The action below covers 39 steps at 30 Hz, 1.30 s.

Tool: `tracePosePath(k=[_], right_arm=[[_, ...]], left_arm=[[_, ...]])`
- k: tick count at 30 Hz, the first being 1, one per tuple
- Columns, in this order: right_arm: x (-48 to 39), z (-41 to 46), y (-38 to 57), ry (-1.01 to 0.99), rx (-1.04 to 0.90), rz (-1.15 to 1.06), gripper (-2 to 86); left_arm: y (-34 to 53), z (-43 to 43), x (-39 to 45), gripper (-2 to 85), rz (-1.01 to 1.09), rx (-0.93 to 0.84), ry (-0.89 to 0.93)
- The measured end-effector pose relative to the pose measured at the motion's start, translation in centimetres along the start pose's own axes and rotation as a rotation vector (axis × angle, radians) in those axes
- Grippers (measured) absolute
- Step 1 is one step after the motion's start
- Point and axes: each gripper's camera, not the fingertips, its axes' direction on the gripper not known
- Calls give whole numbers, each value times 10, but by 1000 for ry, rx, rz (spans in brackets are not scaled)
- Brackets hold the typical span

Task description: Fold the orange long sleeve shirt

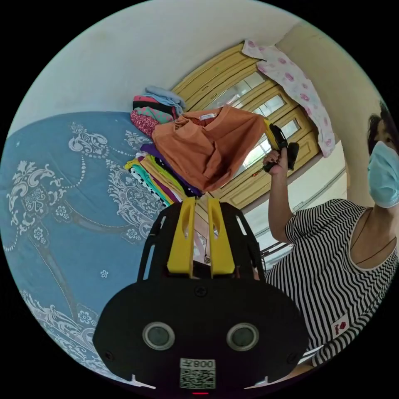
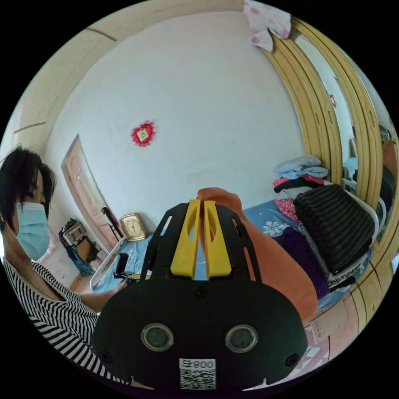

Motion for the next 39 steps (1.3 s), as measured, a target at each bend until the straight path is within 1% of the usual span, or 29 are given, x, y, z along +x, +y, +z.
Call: tracePosePath(k=[6, 9, 16, 18, 20, 21, 24, 27, 29, 34, 37, 39], right_arm=[[-28, -63, -3, -127, 30, -109, 7], [-37, -86, -3, -199, 15, -155, 7], [-47, -112, 4, -302, -57, -222, 6], [-44, -121, 5, -320, -69, -234, 6], [-38, -129, 5, -343, -66, -224, 6], [-32, -134, 4, -351, -64, -213, 5], [-22, -147, 3, -342, -67, -215, 5], [-10, -156, 3, -353, -71, -216, 6], [-2, -160, 2, -365, -74, -209, 5], [15, -173, 0, -378, -80, -214, 6], [27, -183, -1, -382, -85, -209, 6], [37, -193, 0, -380, -85, -200, 6]], left_arm=[[11, 3, 48, 83, 75, 86, -51], [19, 10, 67, 94, 93, 103, -93], [33, 38, 97, 128, 108, 92, -186], [34, 59, 102, 139, 105, 49, -193], [36, 78, 108, 145, 117, 7, -184], [40, 88, 114, 147, 121, 2, -150], [59, 109, 131, 150, 137, 24, -64], [72, 137, 146, 151, 128, -12, -47], [76, 158, 156, 151, 123, -55, -48], [68, 208, 180, 137, 81, -100, -175], [56, 243, 194, 110, 71, -150, -204], [51, 264, 213, 62, 73, -140, -174]])
